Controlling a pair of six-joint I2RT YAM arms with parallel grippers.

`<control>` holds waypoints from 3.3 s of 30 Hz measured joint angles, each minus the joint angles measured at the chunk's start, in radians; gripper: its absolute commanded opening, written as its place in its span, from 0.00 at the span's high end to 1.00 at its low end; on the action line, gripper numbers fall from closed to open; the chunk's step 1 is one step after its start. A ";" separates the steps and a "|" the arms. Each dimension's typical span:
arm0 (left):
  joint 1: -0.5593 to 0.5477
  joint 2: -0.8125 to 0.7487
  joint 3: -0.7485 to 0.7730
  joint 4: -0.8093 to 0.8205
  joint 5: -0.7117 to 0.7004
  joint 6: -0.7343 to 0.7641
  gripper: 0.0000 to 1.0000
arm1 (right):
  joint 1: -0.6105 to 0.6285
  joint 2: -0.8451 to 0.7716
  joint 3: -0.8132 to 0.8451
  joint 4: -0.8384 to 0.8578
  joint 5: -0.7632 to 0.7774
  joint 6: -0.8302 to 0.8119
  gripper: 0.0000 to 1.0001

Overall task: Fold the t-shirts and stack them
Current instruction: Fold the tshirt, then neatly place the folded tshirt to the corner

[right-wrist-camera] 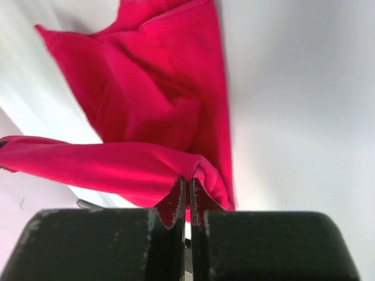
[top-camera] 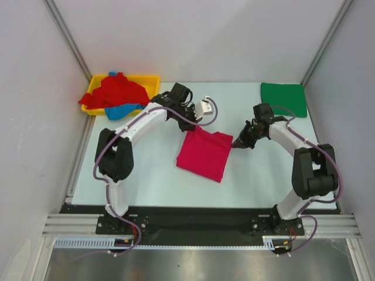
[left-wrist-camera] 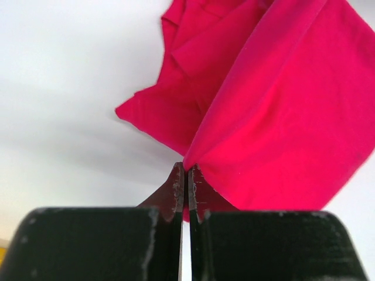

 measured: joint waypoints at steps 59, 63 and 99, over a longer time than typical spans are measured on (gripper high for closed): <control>0.146 -0.111 -0.288 0.205 -0.055 -0.407 0.39 | 0.062 0.295 0.097 0.244 0.071 -0.123 1.00; 0.190 -0.154 -0.273 0.185 -0.078 -0.389 0.39 | 0.021 0.425 0.402 0.089 0.140 -0.290 1.00; 0.241 -0.181 -0.109 -0.022 -0.104 -0.277 0.24 | -0.223 0.902 1.463 -0.152 0.581 -0.805 1.00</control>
